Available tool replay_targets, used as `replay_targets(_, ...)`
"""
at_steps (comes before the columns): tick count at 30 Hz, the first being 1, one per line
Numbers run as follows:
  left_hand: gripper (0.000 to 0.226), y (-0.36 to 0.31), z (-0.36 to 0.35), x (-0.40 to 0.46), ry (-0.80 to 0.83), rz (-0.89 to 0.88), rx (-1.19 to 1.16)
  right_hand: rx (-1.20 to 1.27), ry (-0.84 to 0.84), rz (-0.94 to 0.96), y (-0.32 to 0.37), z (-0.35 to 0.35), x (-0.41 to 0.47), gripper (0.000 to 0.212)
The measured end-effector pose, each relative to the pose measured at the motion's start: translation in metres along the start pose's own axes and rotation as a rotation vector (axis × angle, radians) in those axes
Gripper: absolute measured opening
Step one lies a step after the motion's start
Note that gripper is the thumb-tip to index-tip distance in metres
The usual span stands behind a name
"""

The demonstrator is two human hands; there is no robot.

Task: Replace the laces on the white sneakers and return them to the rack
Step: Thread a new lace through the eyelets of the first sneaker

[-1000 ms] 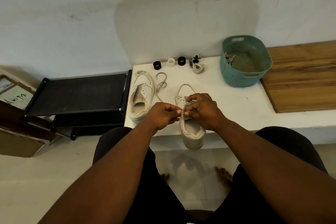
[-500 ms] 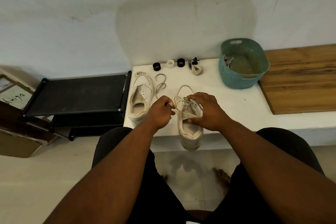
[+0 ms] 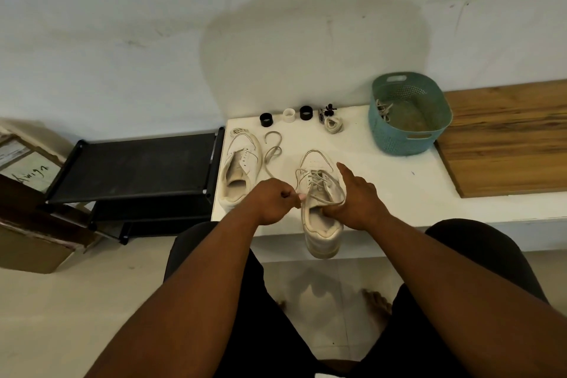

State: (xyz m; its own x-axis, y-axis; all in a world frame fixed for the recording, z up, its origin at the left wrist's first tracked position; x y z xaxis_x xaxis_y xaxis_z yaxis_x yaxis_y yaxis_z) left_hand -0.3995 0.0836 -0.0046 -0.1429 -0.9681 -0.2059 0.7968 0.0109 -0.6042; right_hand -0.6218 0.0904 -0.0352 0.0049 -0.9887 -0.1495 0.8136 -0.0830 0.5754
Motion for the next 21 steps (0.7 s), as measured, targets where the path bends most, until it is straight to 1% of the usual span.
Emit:
replay_targets(1,0.033,-0.002,-0.001,0.000,0.003,0.017,-0.049,0.000,-0.004,-0.003,0.000,0.001,-0.001,0.120)
replay_targets(2,0.035,-0.004,-0.002,-0.001,-0.036,0.051,-0.168,0.003,-0.006,-0.003,0.001,0.001,-0.002,0.119)
replay_targets(3,0.036,-0.006,-0.002,0.000,-0.104,0.111,-0.354,0.003,-0.004,-0.004,0.001,0.001,-0.003,0.118)
replay_targets(5,0.033,-0.012,0.002,0.001,-0.229,0.265,-0.862,0.006,-0.006,-0.015,0.001,0.002,-0.006,0.120)
replay_targets(6,0.031,-0.015,0.006,0.002,-0.241,0.322,-1.120,0.005,-0.006,-0.024,0.000,0.001,-0.006,0.121)
replay_targets(7,0.032,-0.018,0.010,0.002,-0.221,0.352,-1.359,0.003,-0.005,-0.034,-0.001,0.002,-0.006,0.121)
replay_targets(8,0.035,-0.020,0.014,0.002,-0.195,0.373,-1.551,0.003,-0.001,-0.039,-0.001,0.002,-0.006,0.122)
replay_targets(9,0.037,-0.022,0.018,0.001,-0.188,0.402,-1.641,0.001,0.001,-0.039,-0.001,0.002,-0.007,0.121)
replay_targets(10,0.037,-0.023,0.020,0.000,-0.205,0.427,-1.605,0.001,0.002,-0.036,0.000,0.003,-0.007,0.121)
replay_targets(11,0.032,-0.022,0.020,0.000,-0.234,0.422,-1.432,-0.003,0.003,-0.033,0.001,0.004,-0.008,0.120)
replay_targets(12,0.024,-0.019,0.018,0.000,-0.248,0.369,-1.132,-0.006,0.008,-0.035,0.002,0.004,-0.008,0.120)
replay_targets(13,0.014,-0.017,0.015,-0.001,-0.221,0.273,-0.784,-0.011,0.010,-0.037,0.002,0.005,-0.008,0.120)
replay_targets(14,0.010,-0.015,0.009,-0.001,-0.151,0.171,-0.484,-0.015,0.010,-0.046,0.003,0.004,-0.007,0.121)
replay_targets(15,0.013,-0.011,0.002,0.000,-0.061,0.103,-0.272,-0.022,0.010,-0.056,0.002,0.003,-0.007,0.122)
replay_targets(16,0.016,-0.010,-0.002,0.002,0.003,0.074,-0.160,-0.027,0.014,-0.069,0.002,0.002,-0.006,0.124)
replay_targets(17,0.020,-0.011,-0.003,0.004,0.032,0.070,-0.094,-0.032,0.020,-0.076,0.002,0.002,-0.006,0.124)
replay_targets(18,0.024,-0.012,0.000,0.005,0.024,0.050,-0.021,-0.036,0.026,-0.078,0.003,0.002,-0.006,0.124)
replay_targets(20,0.032,-0.014,0.007,0.007,-0.050,-0.010,0.101,-0.043,0.034,-0.078,0.003,0.003,-0.006,0.121)
replay_targets(21,0.034,-0.015,0.012,0.007,-0.097,-0.012,0.071,-0.046,0.035,-0.079,0.003,0.003,-0.006,0.119)
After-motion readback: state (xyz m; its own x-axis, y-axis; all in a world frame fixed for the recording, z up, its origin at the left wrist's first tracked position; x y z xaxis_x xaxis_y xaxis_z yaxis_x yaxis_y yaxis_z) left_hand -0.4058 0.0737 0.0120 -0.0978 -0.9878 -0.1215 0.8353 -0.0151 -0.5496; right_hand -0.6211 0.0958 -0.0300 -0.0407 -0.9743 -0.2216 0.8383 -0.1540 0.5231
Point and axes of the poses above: each hand's wrist, its own x-axis towards the middle knuckle, its own z-axis out of the back of the hand, y = z × x, the point moved 1 cm from there along x, towards the middle knuckle, and after that the axes turned 9 degrees about -y, right-handed, at the moved point
